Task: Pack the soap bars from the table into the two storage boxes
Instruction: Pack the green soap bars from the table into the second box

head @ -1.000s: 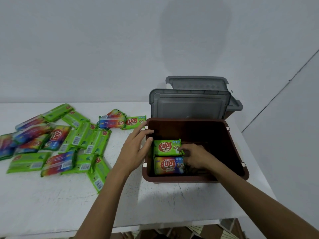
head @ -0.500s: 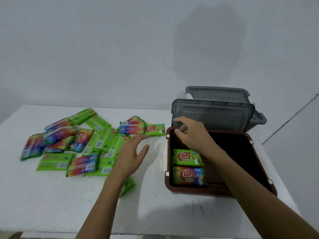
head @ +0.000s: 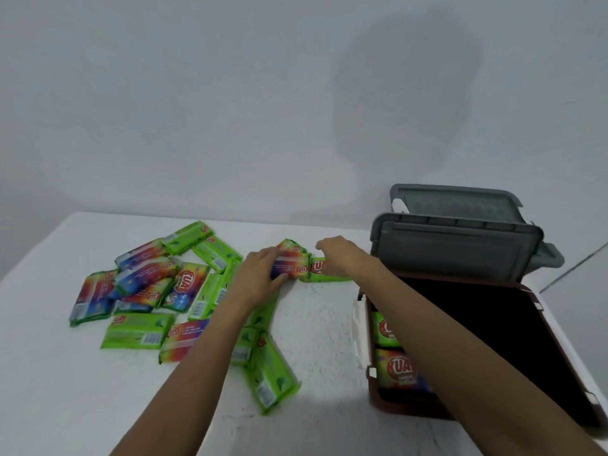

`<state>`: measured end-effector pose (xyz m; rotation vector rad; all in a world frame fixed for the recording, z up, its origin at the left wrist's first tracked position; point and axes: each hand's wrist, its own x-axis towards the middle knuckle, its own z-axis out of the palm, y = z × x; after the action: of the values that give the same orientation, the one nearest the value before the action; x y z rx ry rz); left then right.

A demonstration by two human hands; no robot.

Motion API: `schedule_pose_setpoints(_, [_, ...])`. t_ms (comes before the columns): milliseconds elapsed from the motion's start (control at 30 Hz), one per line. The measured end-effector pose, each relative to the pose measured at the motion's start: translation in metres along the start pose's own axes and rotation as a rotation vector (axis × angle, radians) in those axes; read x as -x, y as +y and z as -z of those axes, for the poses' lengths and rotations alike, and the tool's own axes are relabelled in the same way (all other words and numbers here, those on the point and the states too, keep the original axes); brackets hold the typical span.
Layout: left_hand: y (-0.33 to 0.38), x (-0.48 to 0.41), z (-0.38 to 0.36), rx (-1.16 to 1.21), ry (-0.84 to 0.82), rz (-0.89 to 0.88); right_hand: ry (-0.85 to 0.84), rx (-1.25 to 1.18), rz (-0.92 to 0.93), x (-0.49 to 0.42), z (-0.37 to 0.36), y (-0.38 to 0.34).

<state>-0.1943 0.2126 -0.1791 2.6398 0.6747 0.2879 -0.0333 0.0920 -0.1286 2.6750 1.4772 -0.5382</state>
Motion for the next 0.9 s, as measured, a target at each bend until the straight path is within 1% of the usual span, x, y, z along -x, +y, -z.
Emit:
schedule_pose_setpoints(100, [-0.004, -0.014, -0.005, -0.134, -0.072, -0.053, -0.054, 0.143, -0.022, -0.016, -0.011, 0.0])
schedule_pose_setpoints(200, [-0.008, -0.025, -0.011, -0.179, -0.152, -0.054, -0.095, 0.214, -0.063, -0.023, -0.017, 0.003])
schedule_pose_setpoints(267, [-0.012, -0.028, -0.014, -0.194, -0.185, -0.058, -0.111, 0.188, -0.086, -0.029, -0.022, 0.005])
schedule_pose_setpoints(333, [-0.014, -0.03, -0.015, -0.209, -0.184, -0.059, -0.124, 0.159, -0.095, -0.032, -0.025, 0.005])
schedule_pose_setpoints(467, [-0.014, -0.033, -0.013, -0.265, -0.19, -0.055, -0.11, 0.161, -0.092, -0.033, -0.02, 0.006])
schedule_pose_setpoints(567, [-0.017, -0.034, -0.011, -0.29, -0.199, -0.03, -0.059, 0.144, -0.08, -0.03, -0.016, 0.004])
schedule_pose_setpoints(667, [-0.024, -0.032, -0.009, -0.241, -0.179, 0.038, -0.009, 0.043, -0.076, -0.026, -0.012, 0.0])
schedule_pose_setpoints(767, [-0.03, -0.028, -0.002, -0.108, -0.162, 0.126, 0.081, -0.143, -0.063, -0.018, -0.007, -0.003])
schedule_pose_setpoints(900, [-0.032, -0.018, 0.014, 0.131, -0.028, 0.222, 0.225, -0.386, -0.012, 0.002, 0.002, -0.007])
